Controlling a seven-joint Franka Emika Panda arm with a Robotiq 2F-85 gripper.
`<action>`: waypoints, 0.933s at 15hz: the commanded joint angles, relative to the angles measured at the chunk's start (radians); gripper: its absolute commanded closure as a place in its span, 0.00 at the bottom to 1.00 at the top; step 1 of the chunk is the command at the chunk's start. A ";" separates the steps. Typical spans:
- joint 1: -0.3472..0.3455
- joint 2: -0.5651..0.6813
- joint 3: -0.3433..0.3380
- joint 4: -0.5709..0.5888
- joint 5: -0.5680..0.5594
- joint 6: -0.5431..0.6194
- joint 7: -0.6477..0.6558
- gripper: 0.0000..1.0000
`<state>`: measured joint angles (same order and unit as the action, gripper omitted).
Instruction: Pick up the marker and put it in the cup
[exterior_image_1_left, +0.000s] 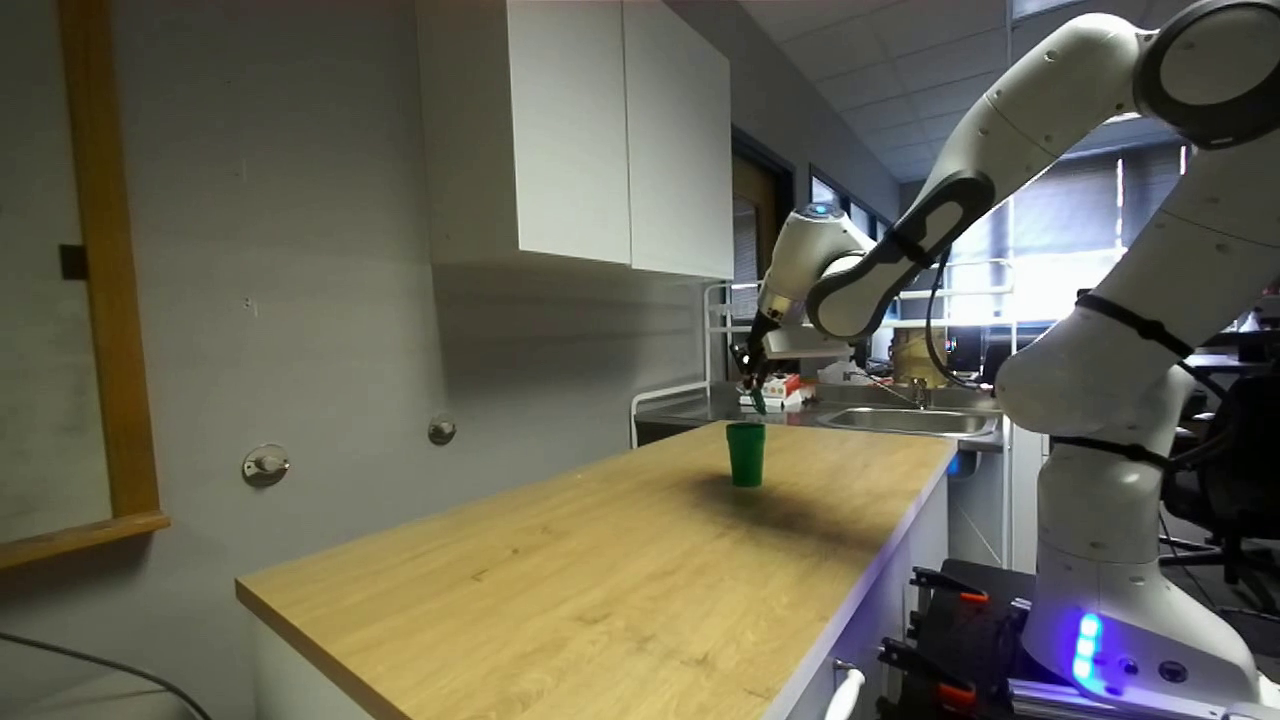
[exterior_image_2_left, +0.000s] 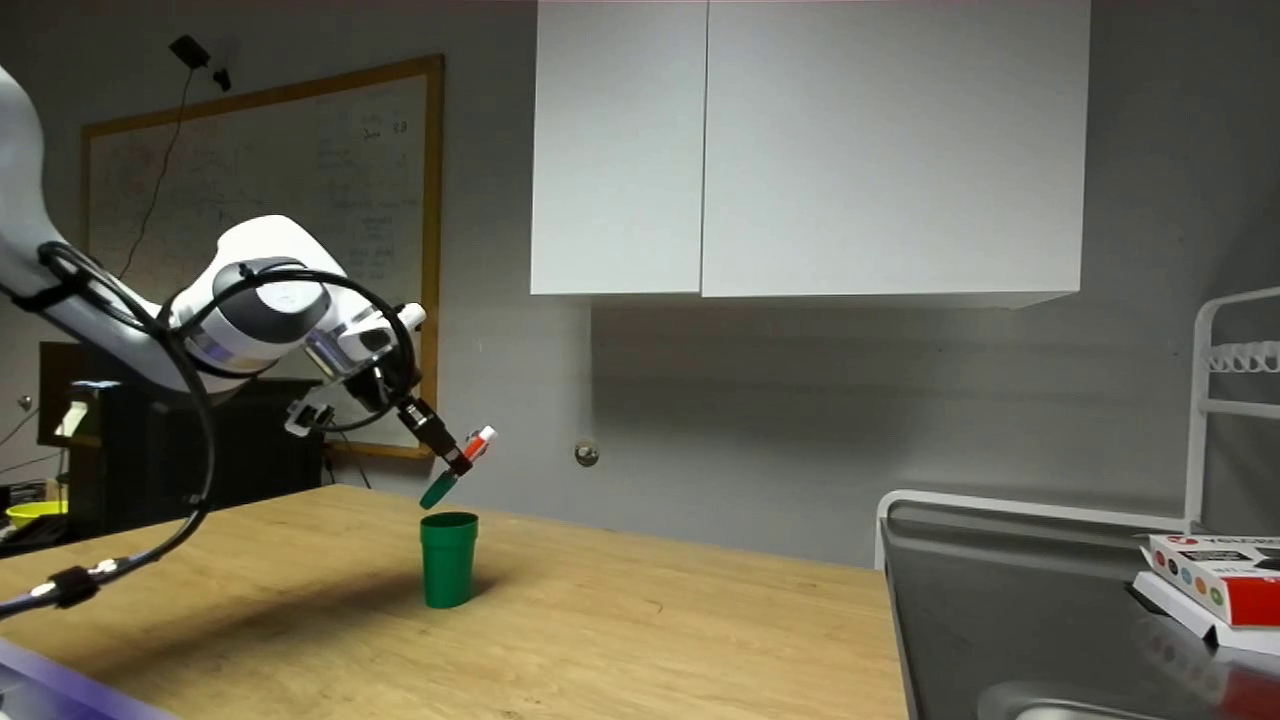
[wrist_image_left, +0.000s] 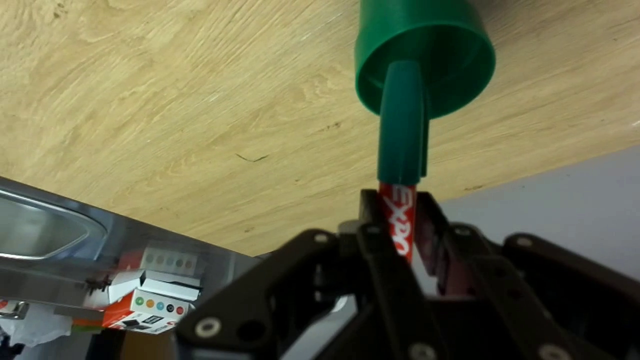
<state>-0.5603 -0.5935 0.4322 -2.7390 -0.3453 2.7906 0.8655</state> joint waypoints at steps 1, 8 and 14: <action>-0.060 0.001 0.056 -0.007 -0.070 0.014 0.079 0.90; -0.095 0.022 0.117 0.014 -0.130 -0.001 0.151 0.90; -0.144 0.051 0.200 0.059 -0.165 -0.017 0.186 0.90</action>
<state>-0.6551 -0.5718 0.5752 -2.7230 -0.4772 2.7878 1.0156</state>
